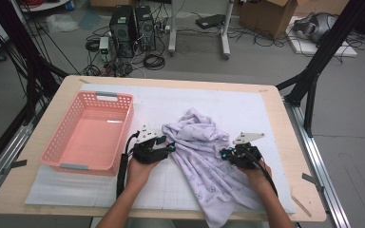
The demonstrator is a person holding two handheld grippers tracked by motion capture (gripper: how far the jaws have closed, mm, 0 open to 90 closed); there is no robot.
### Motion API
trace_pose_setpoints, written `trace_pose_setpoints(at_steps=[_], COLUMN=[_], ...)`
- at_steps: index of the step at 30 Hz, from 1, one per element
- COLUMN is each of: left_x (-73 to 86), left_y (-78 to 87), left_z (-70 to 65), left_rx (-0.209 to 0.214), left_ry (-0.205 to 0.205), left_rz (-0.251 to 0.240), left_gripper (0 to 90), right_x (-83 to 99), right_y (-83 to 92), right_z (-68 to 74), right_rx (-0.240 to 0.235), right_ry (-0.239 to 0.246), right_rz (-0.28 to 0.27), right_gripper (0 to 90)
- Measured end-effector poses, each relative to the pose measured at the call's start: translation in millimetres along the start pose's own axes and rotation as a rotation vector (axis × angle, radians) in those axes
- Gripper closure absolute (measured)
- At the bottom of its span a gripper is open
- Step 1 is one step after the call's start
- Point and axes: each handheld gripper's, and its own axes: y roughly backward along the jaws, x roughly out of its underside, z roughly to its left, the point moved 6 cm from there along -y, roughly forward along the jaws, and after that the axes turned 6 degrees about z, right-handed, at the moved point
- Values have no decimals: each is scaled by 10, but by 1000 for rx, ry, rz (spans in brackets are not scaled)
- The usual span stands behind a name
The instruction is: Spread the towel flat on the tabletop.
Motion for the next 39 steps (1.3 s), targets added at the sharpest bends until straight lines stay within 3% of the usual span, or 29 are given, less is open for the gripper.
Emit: trace_pose_setpoints(at_steps=[2, 9, 11, 13, 18, 20, 23, 25, 26, 29, 31, 34, 36, 39], left_x=[14, 85, 101, 115, 162, 187, 197, 207, 206, 210, 211, 202, 178, 105], left_y=[-1, -44, -50, -63, -130, -182, -235, -259, -267, -299, -310, -298, -252, -121], left_z=[-12, -151, -197, -243, -336, -371, -448, -510, -555, -713, -741, -673, -549, -268], left_rx=[10, 60, 68, 85, 88, 78, 47, -11, -23, 1, 27, 77, 32, -4], left_ry=[7, -10, -30, -39, -78, -112, -155, -224, -244, -286, -270, -189, -167, -47], left_rz=[2, 44, 60, 77, 160, 224, 248, 262, 258, 252, 256, 257, 240, 165], left_gripper=[519, 515, 512, 505, 461, 436, 400, 389, 400, 631, 781, 850, 857, 859], right_x=[22, 185, 245, 281, 297, 321, 391, 476, 511, 567, 573, 593, 605, 609], right_y=[57, 323, 389, 415, 576, 649, 722, 756, 768, 805, 823, 813, 805, 814], right_z=[-154, -754, -859, -870, -728, -650, -547, -471, -447, -447, -459, -451, -442, -429], right_rx=[91, 491, 533, 507, 443, 412, 340, 312, 297, 270, 263, 249, 242, 233], right_ry=[-31, -183, -233, -260, -204, -193, -196, -189, -192, -216, -228, -236, -230, -226], right_rz=[-13, -23, -29, -30, -88, -113, -137, -136, -138, -145, -155, -153, -148, -153], right_gripper=[849, 849, 840, 812, 662, 617, 562, 556, 557, 551, 550, 552, 556, 571])
